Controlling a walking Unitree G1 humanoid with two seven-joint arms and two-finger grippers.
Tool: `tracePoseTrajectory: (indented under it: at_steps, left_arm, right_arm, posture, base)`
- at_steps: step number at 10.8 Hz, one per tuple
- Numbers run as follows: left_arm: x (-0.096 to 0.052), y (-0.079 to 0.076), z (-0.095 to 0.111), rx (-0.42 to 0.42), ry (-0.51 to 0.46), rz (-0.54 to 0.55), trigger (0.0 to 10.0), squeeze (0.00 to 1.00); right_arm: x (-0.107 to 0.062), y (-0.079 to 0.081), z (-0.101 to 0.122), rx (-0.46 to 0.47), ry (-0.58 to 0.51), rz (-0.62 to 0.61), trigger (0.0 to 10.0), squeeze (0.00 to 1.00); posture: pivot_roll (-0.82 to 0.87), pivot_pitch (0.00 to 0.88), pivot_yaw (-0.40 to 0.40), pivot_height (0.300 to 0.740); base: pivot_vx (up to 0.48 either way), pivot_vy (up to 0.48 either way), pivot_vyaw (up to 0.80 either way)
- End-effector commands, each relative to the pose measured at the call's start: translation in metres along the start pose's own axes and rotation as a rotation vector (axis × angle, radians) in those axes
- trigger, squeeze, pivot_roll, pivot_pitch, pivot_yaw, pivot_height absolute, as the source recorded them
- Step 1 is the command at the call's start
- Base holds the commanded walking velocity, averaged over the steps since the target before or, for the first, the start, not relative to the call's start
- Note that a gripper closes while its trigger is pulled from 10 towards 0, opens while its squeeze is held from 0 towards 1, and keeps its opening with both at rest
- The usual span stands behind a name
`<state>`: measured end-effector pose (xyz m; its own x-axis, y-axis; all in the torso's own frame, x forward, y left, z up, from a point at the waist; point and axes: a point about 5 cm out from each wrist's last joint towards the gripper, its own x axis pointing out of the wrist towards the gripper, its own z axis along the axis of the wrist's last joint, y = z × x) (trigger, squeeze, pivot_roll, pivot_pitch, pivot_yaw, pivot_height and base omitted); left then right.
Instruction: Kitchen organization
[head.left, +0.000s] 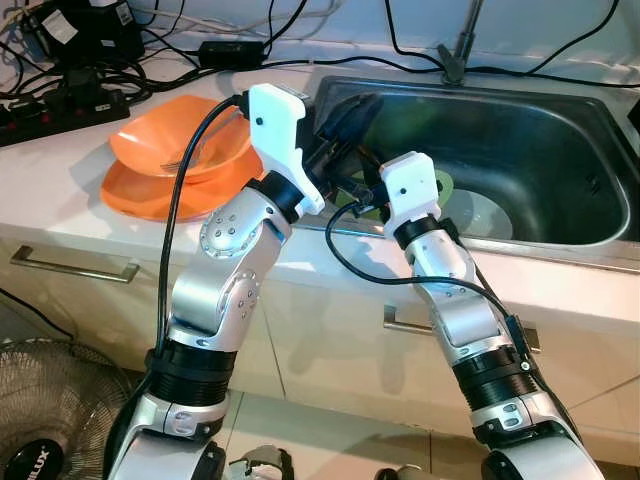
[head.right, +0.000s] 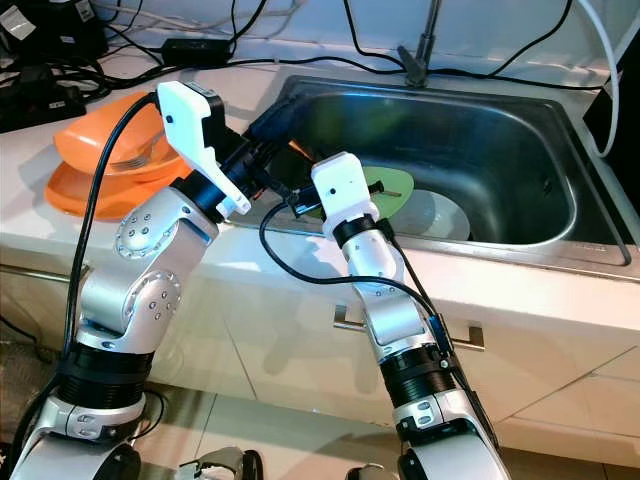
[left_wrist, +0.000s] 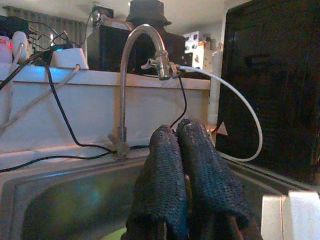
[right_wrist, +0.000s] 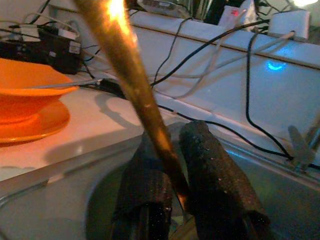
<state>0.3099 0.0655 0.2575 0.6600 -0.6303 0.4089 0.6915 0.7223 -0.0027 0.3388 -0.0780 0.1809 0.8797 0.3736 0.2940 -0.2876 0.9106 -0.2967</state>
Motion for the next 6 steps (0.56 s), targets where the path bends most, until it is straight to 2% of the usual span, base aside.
tracePoseTrajectory:
  at_steps: [1,2,5,6]
  left_arm:
    - [-0.0031,0.0073,0.0050,-0.014,-0.018,0.030,10.0,0.00]
    - [-0.0041,0.0079,0.0030,0.007,0.001,0.025,10.0,0.00]
    - [-0.0039,0.0081,0.0018,-0.004,0.001,0.034,10.0,0.00]
    - [-0.0033,0.0083,0.0004,-0.019,0.000,0.036,10.0,1.00]
  right_arm:
    - [0.0020,-0.0135,0.0039,0.029,-0.021,-0.063,0.0,0.00]
    - [0.0022,-0.0143,0.0042,0.024,-0.022,-0.063,0.0,0.00]
    - [0.0020,-0.0155,0.0041,0.022,-0.022,-0.064,0.0,0.00]
    - [0.0021,-0.0163,0.0034,0.021,-0.021,-0.065,0.0,0.00]
  posture:
    - [0.11,0.061,0.056,0.740]
    - [0.11,0.062,0.056,0.740]
    - [0.11,0.062,0.055,0.740]
    - [0.11,0.062,0.055,0.740]
  base:
    - [0.000,0.000,0.00]
    - [0.000,0.000,0.00]
    - [0.000,0.000,0.00]
    - [0.000,0.000,0.00]
